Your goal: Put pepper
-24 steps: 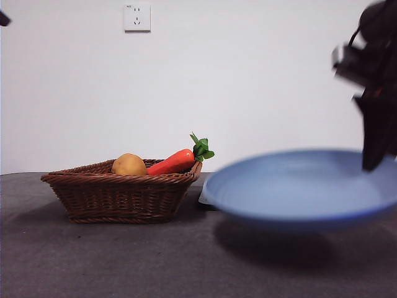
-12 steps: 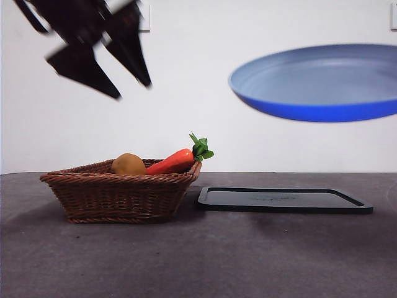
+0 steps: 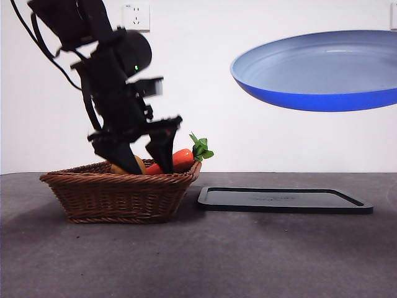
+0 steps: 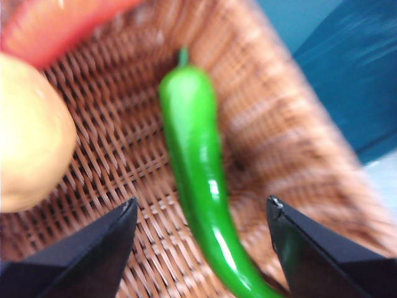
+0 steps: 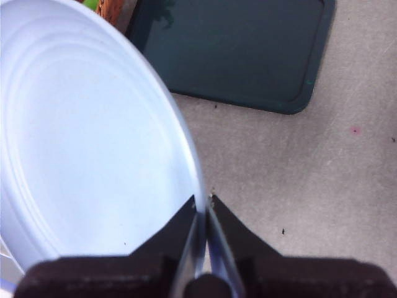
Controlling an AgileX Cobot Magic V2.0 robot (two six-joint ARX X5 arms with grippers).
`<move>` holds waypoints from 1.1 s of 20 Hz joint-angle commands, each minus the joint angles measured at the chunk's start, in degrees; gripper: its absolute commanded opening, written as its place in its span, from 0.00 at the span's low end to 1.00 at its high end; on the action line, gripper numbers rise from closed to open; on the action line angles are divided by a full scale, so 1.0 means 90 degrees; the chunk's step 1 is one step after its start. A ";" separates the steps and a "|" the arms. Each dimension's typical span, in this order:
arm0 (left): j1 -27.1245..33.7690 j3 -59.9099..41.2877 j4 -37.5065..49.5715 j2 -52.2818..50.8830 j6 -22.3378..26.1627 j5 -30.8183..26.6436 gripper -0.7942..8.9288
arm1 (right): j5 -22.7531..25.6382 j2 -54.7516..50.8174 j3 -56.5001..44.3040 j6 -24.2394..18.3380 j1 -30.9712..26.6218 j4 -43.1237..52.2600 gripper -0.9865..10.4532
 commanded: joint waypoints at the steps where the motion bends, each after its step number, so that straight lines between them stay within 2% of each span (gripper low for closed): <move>1: -0.0061 0.0134 0.0146 0.0301 0.0073 -0.0039 0.45 | -0.0017 0.0019 0.0119 0.0078 0.0002 0.0066 0.09; 4: -0.0102 0.0131 0.0211 0.0435 0.0063 -0.0053 0.45 | -0.0027 0.0019 0.0119 0.0078 0.0002 0.0063 0.09; 9: -0.0182 0.0131 0.0228 0.0435 0.0061 -0.0204 0.32 | -0.0029 0.0019 0.0119 0.0073 0.0002 0.0066 0.09; 20: -0.0209 0.0129 0.0034 0.0435 -0.0121 -0.0211 0.25 | -0.0034 0.0017 0.0119 0.0051 0.0002 0.0070 0.09; 22: -0.0206 0.0129 -0.0012 0.0435 -0.0148 -0.0211 0.20 | -0.0034 0.0017 0.0119 0.0051 0.0002 0.0078 0.09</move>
